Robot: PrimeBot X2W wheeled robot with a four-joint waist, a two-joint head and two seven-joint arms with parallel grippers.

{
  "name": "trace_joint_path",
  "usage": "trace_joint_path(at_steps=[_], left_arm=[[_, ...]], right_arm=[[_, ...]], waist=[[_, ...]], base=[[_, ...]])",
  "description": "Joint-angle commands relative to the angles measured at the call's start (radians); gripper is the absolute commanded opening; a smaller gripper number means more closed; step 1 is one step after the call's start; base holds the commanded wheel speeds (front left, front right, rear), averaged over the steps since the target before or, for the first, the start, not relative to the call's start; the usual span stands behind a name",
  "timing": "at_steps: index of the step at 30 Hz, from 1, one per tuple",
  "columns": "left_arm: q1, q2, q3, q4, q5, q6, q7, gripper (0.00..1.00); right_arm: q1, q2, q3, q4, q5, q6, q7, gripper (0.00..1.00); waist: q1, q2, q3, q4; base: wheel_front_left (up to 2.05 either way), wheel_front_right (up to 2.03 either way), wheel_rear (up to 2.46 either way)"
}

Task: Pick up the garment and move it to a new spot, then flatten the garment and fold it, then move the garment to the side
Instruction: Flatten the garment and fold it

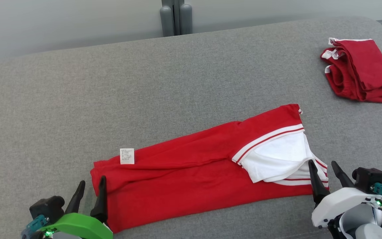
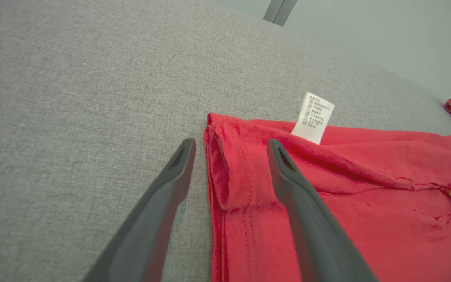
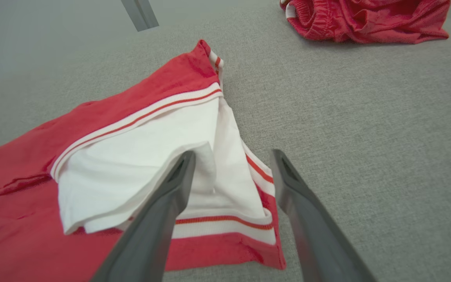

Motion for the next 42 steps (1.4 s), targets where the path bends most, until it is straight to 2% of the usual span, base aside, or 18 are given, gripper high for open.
trace_joint_path(at_steps=[1,6,10,16,19,21,28,38,42], left_arm=[[0.031,-0.002,0.011,-0.019,-0.003,0.008,-0.013,1.00],[0.114,0.000,0.088,-0.151,0.029,0.063,-0.044,1.00],[0.139,-0.002,0.116,-0.206,0.070,0.090,-0.050,1.00],[0.146,-0.019,0.130,-0.237,0.105,0.099,-0.050,1.00],[0.139,-0.028,0.134,-0.241,0.118,0.103,-0.051,1.00],[0.133,-0.034,0.133,-0.239,0.125,0.100,-0.051,1.00],[0.104,-0.047,0.128,-0.234,0.140,0.090,-0.050,1.00],[0.080,-0.052,0.124,-0.240,0.142,0.087,-0.050,1.00],[0.073,-0.052,0.117,-0.232,0.141,0.086,-0.046,1.00]], right_arm=[[0.015,0.000,-0.008,0.006,0.003,-0.002,-0.010,1.00],[0.021,0.001,-0.057,0.014,-0.011,-0.002,-0.020,1.00],[-0.008,0.001,-0.079,-0.001,-0.024,-0.002,-0.009,1.00],[-0.039,-0.019,-0.178,-0.093,-0.047,-0.002,0.025,1.00],[-0.050,-0.038,-0.179,-0.123,-0.067,-0.002,0.071,1.00],[-0.059,-0.042,-0.145,-0.121,-0.063,-0.002,0.120,1.00],[-0.125,-0.101,-0.022,0.012,-0.032,-0.002,0.265,1.00],[-0.245,-0.171,0.039,0.262,-0.049,-0.002,0.346,1.00],[-0.276,-0.178,0.063,0.345,-0.030,-0.002,0.375,1.00]], waist=[[0.0001,0.0000,-0.002,0.000],[0.0001,0.0000,-0.008,0.016],[0.0001,0.0000,-0.014,0.033],[0.0001,0.0000,-0.024,0.057],[0.0001,0.0000,-0.028,0.065],[0.0001,0.0000,-0.031,0.069],[0.0001,0.0000,-0.023,0.091],[0.0001,0.0000,-0.004,0.136],[0.0001,0.0000,-0.002,0.149]], base=[[0.00,0.00,0.00],[0.00,0.00,0.00],[0.00,0.00,0.00],[0.00,0.00,0.00],[0.00,0.00,0.00],[0.00,0.00,0.00],[0.00,0.00,0.00],[0.00,0.00,0.00],[0.00,0.00,0.00]])
